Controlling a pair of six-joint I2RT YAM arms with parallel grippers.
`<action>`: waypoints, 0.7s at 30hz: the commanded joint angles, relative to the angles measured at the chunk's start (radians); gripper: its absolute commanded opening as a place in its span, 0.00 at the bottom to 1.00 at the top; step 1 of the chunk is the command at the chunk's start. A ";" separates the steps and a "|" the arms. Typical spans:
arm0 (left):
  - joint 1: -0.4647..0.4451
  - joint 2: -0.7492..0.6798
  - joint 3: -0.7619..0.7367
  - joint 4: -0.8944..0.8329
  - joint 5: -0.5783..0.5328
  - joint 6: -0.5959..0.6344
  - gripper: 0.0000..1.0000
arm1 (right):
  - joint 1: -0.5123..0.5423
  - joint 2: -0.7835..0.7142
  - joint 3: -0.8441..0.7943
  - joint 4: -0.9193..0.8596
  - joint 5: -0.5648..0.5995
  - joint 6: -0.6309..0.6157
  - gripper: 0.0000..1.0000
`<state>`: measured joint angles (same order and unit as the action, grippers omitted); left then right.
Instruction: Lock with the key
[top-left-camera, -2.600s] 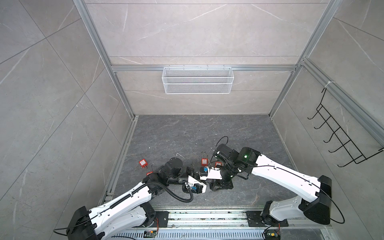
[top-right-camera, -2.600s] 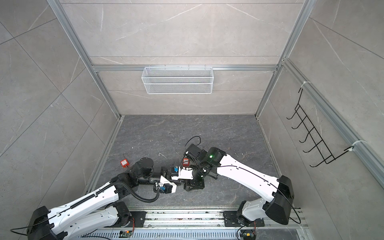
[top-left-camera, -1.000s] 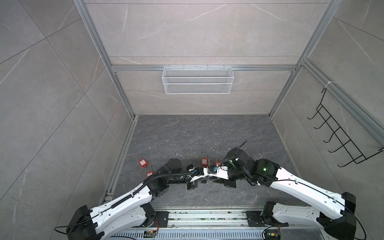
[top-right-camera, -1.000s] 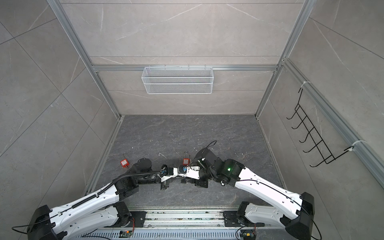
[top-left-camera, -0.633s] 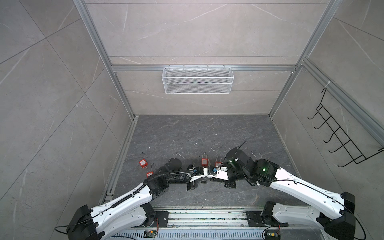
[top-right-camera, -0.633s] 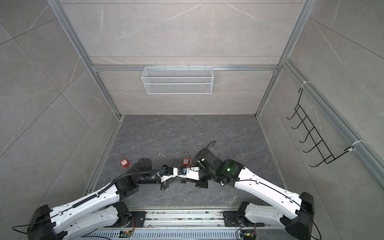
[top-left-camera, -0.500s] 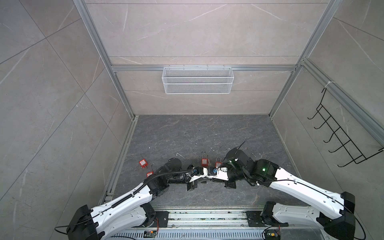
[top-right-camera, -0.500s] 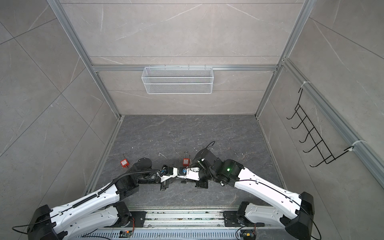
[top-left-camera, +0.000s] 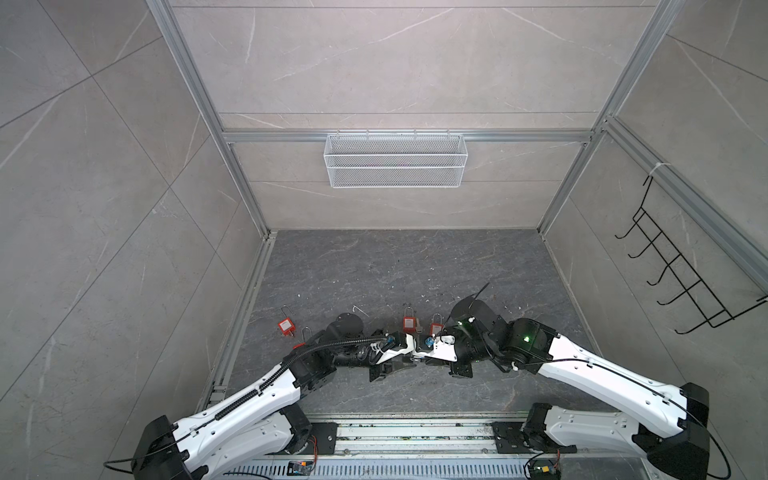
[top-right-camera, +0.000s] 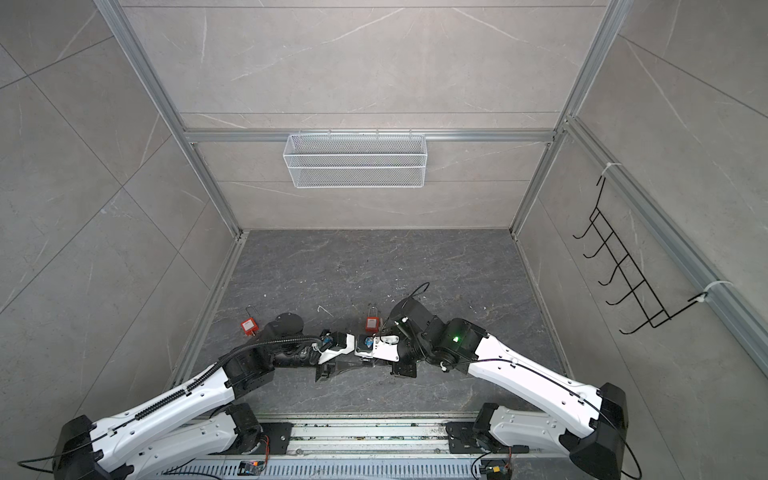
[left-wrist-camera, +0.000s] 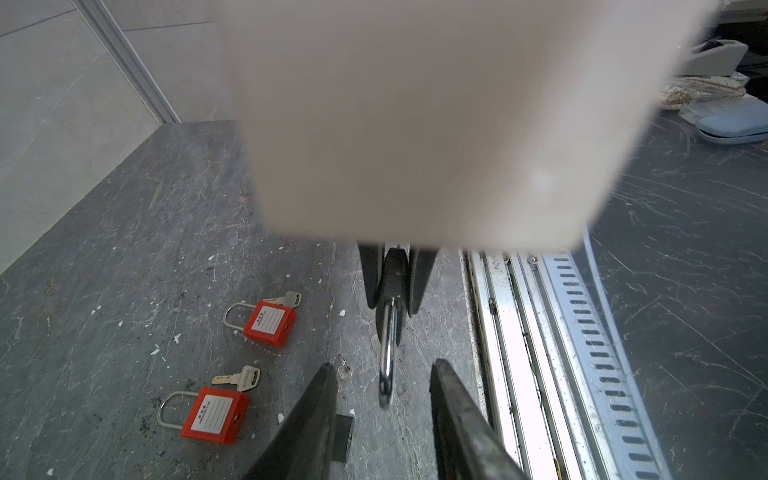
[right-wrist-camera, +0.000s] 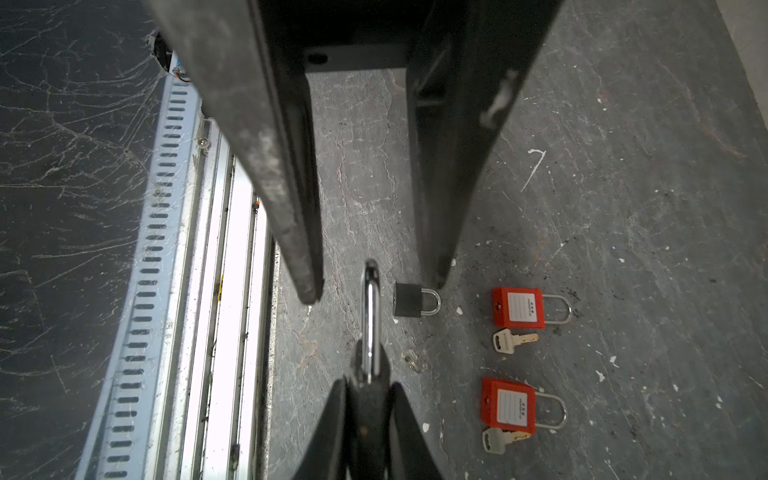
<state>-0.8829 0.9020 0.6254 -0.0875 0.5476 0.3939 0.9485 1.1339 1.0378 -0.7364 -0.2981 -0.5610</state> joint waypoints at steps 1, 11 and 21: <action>0.004 0.000 0.037 -0.038 -0.009 0.023 0.35 | -0.001 0.010 0.025 -0.004 -0.004 0.016 0.04; 0.004 0.070 0.057 0.006 0.033 0.008 0.15 | -0.001 0.023 0.036 -0.005 -0.007 0.018 0.03; 0.004 0.069 0.031 0.085 0.054 -0.034 0.30 | -0.001 0.013 0.034 0.023 -0.025 0.028 0.03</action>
<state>-0.8715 0.9680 0.6437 -0.0898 0.5789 0.3855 0.9409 1.1454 1.0416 -0.7662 -0.2924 -0.5423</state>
